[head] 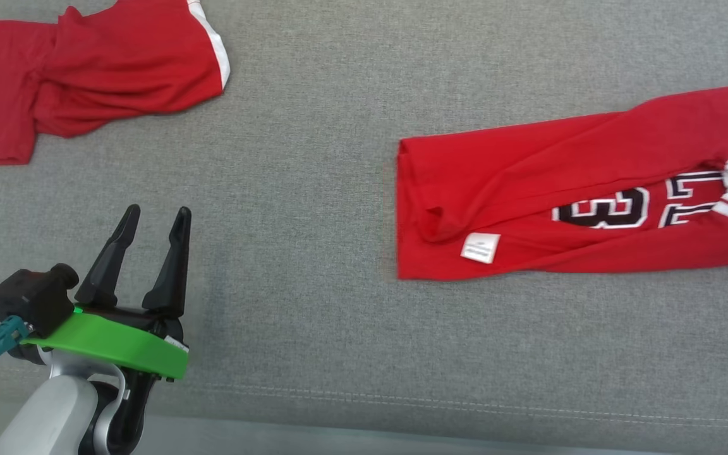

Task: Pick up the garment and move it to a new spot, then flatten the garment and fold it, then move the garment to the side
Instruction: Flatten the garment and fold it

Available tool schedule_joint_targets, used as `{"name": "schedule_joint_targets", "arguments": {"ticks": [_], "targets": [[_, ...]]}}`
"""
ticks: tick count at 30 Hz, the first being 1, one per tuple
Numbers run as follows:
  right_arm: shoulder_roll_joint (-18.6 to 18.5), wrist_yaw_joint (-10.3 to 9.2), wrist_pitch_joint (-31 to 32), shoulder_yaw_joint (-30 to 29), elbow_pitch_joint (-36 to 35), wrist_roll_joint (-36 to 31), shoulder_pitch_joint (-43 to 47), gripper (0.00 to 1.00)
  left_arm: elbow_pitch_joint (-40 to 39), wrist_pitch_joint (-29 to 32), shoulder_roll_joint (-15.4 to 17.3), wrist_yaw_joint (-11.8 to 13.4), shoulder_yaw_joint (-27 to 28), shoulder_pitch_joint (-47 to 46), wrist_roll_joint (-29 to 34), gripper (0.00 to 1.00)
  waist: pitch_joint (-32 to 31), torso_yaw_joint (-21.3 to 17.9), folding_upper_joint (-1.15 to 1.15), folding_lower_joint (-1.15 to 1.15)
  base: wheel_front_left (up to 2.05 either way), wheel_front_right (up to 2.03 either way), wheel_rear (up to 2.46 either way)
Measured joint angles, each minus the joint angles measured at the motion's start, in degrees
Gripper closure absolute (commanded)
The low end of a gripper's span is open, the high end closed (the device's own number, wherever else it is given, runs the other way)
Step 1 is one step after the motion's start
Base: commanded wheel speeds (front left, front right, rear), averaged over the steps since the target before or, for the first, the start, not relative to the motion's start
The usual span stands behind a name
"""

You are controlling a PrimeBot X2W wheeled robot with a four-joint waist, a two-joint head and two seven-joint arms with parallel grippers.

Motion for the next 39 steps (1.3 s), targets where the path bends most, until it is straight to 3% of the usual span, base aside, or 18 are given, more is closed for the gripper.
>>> {"name": "schedule_joint_targets", "arguments": {"ticks": [5, 11, 17, 26, 30, 33, 39], "targets": [[-2.7, 0.25, 0.1, -1.2, -2.7, 0.2, -0.2, 1.00, -0.7, 0.0, -1.1, 0.0, 1.5, 0.0, 1.3, 0.00, 0.2, -0.9, 0.00, 0.00, 0.00, 0.00, 0.00], [-2.8, 3.96, 3.7, 3.4, -15.6, -2.2, -1.7, 1.00, -1.0, 0.0, -1.8, -0.6, 1.8, 0.1, 2.5, 0.00, 0.5, -2.0, 0.00, 0.00, 0.00, 0.00, 0.00], [-1.2, 4.07, 6.1, 7.0, -25.6, -4.7, -3.9, 1.00, -0.7, -0.2, -2.1, -2.1, 1.2, 0.0, 3.3, 0.00, 1.2, -2.6, 0.00, 0.00, 0.00, 0.00, 0.00], [4.7, 0.34, 8.1, 13.6, -33.6, -10.0, -4.9, 1.00, 1.2, -0.2, -3.1, -4.1, -0.5, -1.3, 4.3, 0.00, 1.9, -1.6, 0.00, 0.00, 0.00, 0.00, 0.00], [9.9, -1.92, 8.0, 16.3, -35.2, -12.8, -7.1, 1.00, 2.4, -0.2, -3.3, -4.7, -0.4, -1.5, 4.3, 0.00, 2.0, -1.5, 0.00, 0.00, 0.00, 0.00, 0.00], [14.1, -4.70, 6.8, 17.8, -34.8, -14.8, -8.2, 1.00, 3.3, -0.2, -3.9, -5.6, -1.0, -1.8, 4.3, 0.00, 2.3, -1.5, 0.00, 0.00, 0.00, 0.00, 0.00], [17.5, -5.49, 6.5, 21.1, -32.2, -17.9, -8.2, 1.00, 4.4, -0.2, -4.5, -6.6, -1.1, -3.2, 4.3, 0.00, 2.6, -1.2, 0.00, 0.00, 0.00, 0.00, 0.00]]}}
